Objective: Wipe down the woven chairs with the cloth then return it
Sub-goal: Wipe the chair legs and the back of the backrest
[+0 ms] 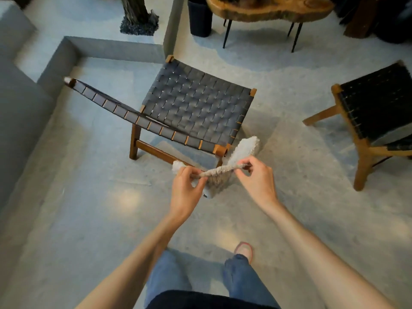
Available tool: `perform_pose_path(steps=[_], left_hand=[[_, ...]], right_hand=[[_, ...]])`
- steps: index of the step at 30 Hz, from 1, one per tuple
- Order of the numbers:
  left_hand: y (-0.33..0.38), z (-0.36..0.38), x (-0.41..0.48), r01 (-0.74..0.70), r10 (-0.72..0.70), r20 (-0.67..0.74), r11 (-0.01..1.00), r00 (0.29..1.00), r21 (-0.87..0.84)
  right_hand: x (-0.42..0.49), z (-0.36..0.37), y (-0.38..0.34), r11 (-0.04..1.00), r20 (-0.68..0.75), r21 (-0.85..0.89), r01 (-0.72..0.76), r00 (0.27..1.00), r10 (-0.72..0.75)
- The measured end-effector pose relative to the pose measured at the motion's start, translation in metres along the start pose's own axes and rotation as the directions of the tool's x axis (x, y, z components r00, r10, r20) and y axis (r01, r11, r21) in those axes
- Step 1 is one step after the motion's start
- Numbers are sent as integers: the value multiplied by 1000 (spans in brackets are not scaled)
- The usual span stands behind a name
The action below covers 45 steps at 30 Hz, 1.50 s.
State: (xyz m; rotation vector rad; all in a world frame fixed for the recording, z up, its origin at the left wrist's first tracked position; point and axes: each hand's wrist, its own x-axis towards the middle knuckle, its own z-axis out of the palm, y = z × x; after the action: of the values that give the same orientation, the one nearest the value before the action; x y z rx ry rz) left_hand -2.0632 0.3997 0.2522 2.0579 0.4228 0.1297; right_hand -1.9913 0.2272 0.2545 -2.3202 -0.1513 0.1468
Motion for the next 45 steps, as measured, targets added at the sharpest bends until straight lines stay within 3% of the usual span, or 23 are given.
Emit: perform_pose_path(steps=[4,7,10,12,15,19,22,26,31,35,40,45], left_hand=[[16,52,0,184,-215,-186,968,959,-170],[19,80,10,319,-395,-325,911,859,-262],[9,97,27,406,-509,-362,854,781,-325],[-5,104,40,386,-531,-334,825,779,-413],[-26,116,58,279,-481,-341,821,807,-497],[-52,139,69,84,-348,-369,815,862,-573],[-76,155,70,-43,-236,-385,804,892,-593],[-95,179,70,-200,-87,-459,817,884,-541],[-122,203,90,-334,12,-547,803,837,-493],[-151,221,111,-421,119,-592,812,797,-404],[-200,258,134,-382,137,-568,860,812,-339],[-245,302,162,-328,110,-537,886,836,-329]], right_hand=[[27,-15,23,996,30,34,84,996,-85],[48,-9,34,987,44,87,132,990,-136],[69,7,44,985,84,114,129,987,-139],[82,22,51,979,110,154,131,983,-149],[99,46,63,962,178,223,156,964,-197],[104,80,85,903,158,272,332,911,-382],[101,102,107,820,1,304,485,860,-510],[110,127,140,704,-265,332,628,778,-569],[130,158,175,626,-320,391,674,738,-594],[153,182,194,519,-444,303,800,600,-666],[172,215,244,551,-404,360,753,658,-635],[196,249,295,654,-372,247,715,693,-617]])
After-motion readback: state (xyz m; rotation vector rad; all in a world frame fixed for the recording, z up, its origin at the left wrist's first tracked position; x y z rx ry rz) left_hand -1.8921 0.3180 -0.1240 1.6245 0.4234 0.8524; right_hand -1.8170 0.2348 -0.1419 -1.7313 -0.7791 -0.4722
